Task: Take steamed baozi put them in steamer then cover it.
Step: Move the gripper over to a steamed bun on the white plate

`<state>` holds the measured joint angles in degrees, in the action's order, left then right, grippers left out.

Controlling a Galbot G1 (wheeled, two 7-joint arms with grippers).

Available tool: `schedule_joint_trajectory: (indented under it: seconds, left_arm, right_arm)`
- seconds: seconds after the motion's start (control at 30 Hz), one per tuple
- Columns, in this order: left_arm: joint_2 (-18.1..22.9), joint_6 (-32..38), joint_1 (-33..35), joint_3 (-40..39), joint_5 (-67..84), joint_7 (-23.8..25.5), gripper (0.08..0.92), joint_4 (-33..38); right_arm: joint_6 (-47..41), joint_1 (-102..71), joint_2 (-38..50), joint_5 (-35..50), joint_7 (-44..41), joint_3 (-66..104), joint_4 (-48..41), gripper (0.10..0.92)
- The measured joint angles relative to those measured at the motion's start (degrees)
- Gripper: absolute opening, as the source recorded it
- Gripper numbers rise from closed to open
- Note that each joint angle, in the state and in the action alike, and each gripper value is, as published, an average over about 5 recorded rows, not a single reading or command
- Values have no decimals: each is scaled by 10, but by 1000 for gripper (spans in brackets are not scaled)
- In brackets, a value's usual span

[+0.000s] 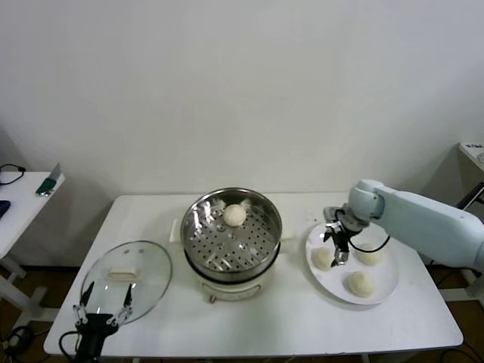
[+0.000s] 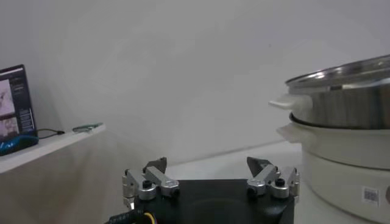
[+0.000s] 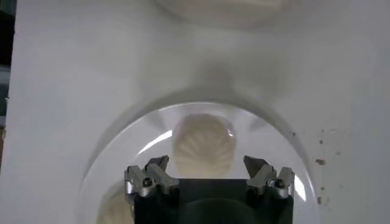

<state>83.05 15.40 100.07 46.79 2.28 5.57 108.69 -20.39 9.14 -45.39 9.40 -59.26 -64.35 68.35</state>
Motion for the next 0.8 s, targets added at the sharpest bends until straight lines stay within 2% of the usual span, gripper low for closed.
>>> schedule_joint_trajectory:
  seconds: [0.27,0.47,0.8]
  left_arm:
    - [0,5,0,-1,-3,0,823,-9]
    - [0,8,1,-1,-5,0,823,-14]
    - [2,13,6,0,-7,0,823,-16]
  right_arm:
    - [-1,-30,-10,-9,3,28,-22,820]
    - [1,-41,-18,-12,4,43,-38,752]
    - [4,-48,-19,-11,2,53,-47,722]
